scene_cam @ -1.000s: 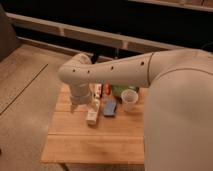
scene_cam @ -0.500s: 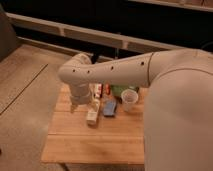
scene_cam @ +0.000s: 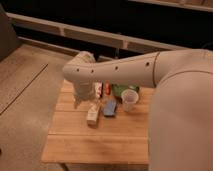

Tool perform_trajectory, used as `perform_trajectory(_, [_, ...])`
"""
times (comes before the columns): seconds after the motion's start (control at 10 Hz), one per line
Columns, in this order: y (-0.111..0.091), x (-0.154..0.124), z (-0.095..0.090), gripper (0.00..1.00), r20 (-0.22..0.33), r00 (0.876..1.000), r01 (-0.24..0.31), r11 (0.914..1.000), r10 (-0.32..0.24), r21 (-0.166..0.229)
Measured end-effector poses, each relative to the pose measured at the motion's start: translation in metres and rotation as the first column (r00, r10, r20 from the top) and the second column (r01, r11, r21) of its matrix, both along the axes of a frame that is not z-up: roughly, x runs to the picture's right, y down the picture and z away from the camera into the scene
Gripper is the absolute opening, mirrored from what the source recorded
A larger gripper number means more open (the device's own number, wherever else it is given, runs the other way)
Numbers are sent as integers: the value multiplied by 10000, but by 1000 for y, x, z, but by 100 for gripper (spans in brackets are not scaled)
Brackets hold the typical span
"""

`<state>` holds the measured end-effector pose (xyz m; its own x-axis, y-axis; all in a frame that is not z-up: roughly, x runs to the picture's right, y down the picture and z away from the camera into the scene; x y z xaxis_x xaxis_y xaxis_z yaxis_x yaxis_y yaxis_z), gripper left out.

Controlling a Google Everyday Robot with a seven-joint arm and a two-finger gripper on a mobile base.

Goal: Drag the ceramic bowl in a circle

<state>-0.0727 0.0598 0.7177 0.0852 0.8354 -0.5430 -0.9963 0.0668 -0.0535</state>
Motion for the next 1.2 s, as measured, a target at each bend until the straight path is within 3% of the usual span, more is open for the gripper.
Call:
perform_trajectory(0.2, [-43,48,2,65,-71,9997,235,9926,-228,1188])
perform_trajectory(0.3, [-69,89,-5,65,-221,9997,121,9821,-81,1879])
perform_trajectory(0.4, [-77,104,-7,65,-332,9994,111,9777,-42,2095])
perform_trajectory(0.8, [-77,103,-7,65,-296,9995,117,9775,-56,2106])
perform_trajectory(1.0, [-84,145,12,65,-1086,9941,177,9753,65,2204])
perform_trajectory(1.2, [-102,219,28,65,-2021,9791,297,9676,223,2507])
